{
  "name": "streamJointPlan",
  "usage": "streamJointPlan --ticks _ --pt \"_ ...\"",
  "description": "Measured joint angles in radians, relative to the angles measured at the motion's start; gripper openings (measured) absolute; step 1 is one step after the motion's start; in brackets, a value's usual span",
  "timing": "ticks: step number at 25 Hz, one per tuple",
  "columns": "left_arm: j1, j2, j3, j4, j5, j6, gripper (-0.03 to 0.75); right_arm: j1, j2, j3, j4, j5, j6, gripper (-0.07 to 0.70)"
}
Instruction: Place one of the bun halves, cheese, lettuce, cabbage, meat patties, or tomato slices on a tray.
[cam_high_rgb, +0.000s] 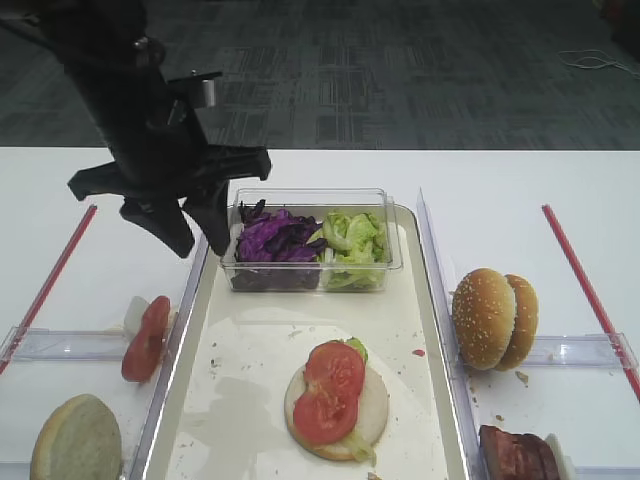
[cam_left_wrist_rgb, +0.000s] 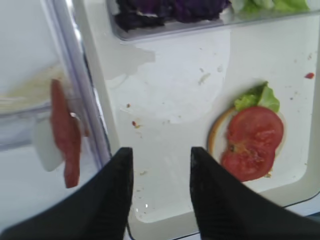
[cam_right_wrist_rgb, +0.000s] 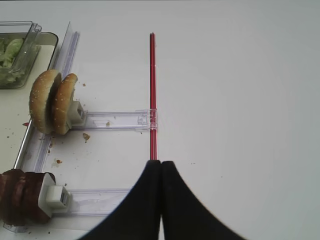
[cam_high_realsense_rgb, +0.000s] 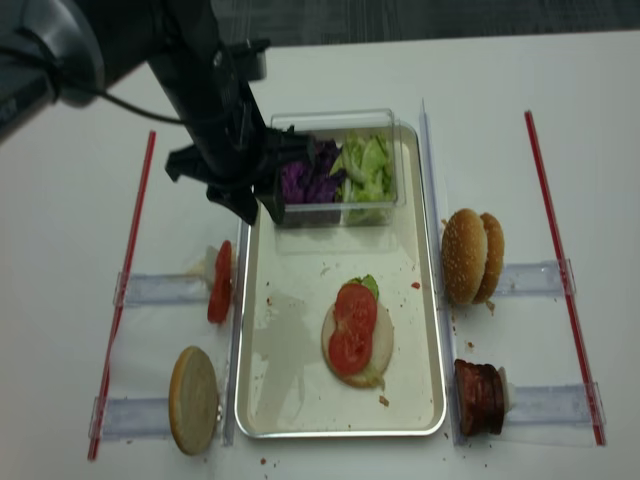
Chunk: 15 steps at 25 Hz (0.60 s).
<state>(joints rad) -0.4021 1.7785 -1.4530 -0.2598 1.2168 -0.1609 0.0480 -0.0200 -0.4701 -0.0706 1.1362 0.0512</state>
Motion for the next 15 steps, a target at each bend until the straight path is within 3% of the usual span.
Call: streamJointPlan --ticks 6,15 --pt "0.095 -0.061 0.0 0.089 0.002 -0.004 0.263 0.0 0.0 0.0 0.0 0.0 0.0 0.006" --pt "0.305 -0.159 0.0 0.224 0.013 0.056 0.263 0.0 0.0 0.0 0.0 0.0 -0.002 0.006"
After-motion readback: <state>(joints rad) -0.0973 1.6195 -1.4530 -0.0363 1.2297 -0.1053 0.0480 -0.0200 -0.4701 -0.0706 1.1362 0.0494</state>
